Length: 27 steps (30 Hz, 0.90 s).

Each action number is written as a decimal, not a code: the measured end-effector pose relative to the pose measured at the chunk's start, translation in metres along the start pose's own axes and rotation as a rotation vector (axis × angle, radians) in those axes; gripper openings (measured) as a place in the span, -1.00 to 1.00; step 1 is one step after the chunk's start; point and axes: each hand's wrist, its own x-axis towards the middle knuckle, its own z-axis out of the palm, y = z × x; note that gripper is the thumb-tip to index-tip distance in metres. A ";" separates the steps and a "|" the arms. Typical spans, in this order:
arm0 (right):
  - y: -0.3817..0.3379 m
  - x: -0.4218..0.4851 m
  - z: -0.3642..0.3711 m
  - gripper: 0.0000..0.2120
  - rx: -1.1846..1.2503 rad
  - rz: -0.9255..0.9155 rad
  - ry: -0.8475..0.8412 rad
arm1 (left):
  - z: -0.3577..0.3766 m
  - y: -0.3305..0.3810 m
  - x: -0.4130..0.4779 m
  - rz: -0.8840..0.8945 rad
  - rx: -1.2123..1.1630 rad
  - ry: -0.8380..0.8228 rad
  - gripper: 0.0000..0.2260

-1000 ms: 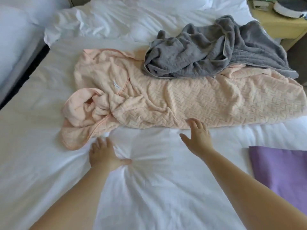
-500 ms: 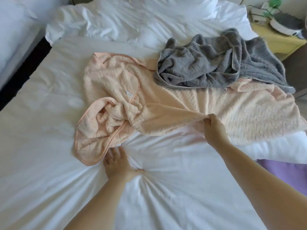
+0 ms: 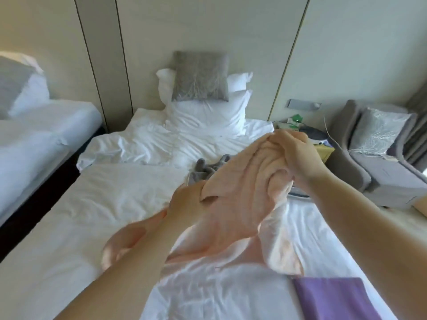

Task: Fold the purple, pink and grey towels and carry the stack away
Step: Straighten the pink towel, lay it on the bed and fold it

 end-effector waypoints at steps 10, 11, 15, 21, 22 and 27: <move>-0.120 -0.019 -0.104 -0.77 0.239 -0.032 0.086 | -0.141 0.156 0.016 0.118 -0.453 0.233 -0.88; -0.132 -0.022 -0.107 -0.78 0.283 -0.052 0.070 | -0.144 0.172 0.013 0.140 -0.434 0.266 -0.82; -0.166 -0.033 -0.116 -0.73 0.258 -0.106 0.024 | -0.133 0.233 -0.026 0.434 -0.417 0.366 -0.82; -0.168 -0.049 -0.130 -0.71 0.075 -0.119 -0.005 | -0.117 0.285 -0.060 0.430 -0.359 0.096 -0.56; -0.167 -0.050 -0.132 -0.71 0.127 -0.090 -0.016 | -0.117 0.289 -0.058 0.410 -0.316 0.146 -0.66; -0.149 -0.050 -0.138 -0.75 0.061 -0.023 -0.123 | -0.127 0.296 -0.047 0.302 -0.451 0.144 -0.94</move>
